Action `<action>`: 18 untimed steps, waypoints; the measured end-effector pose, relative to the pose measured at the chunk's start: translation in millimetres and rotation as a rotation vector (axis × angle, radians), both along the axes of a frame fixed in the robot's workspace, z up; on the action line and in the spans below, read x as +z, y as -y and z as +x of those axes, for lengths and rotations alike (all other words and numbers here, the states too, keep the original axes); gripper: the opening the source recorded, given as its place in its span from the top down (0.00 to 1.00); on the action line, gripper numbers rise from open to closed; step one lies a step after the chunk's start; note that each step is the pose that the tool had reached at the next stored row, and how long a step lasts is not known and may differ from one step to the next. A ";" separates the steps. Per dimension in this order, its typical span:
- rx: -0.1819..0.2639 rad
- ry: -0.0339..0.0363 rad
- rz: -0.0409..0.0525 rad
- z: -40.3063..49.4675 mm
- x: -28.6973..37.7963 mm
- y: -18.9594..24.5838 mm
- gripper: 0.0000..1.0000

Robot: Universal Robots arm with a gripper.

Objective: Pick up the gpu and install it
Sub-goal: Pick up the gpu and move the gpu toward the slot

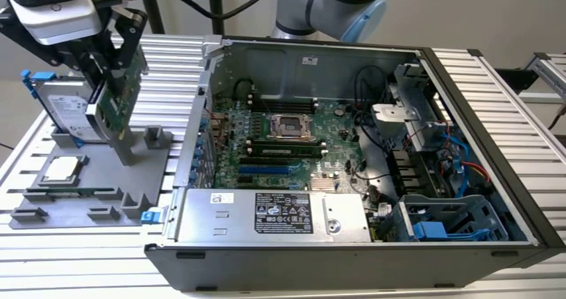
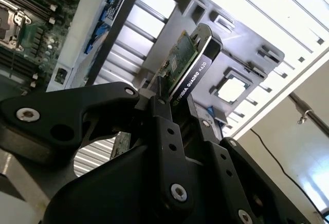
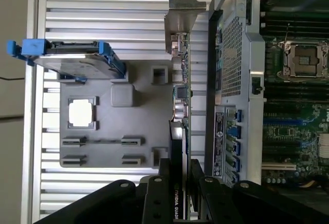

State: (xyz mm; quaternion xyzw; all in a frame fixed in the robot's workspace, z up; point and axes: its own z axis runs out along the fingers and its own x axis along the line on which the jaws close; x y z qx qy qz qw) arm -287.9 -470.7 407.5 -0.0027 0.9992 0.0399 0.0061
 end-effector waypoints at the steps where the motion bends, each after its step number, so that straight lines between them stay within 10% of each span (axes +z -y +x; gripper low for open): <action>1: 0.000 0.0000 -0.0001 1.2 0.0 0.0 1.00; 18: 0.000 -0.0001 -0.0003 26.6 0.2 0.0 1.00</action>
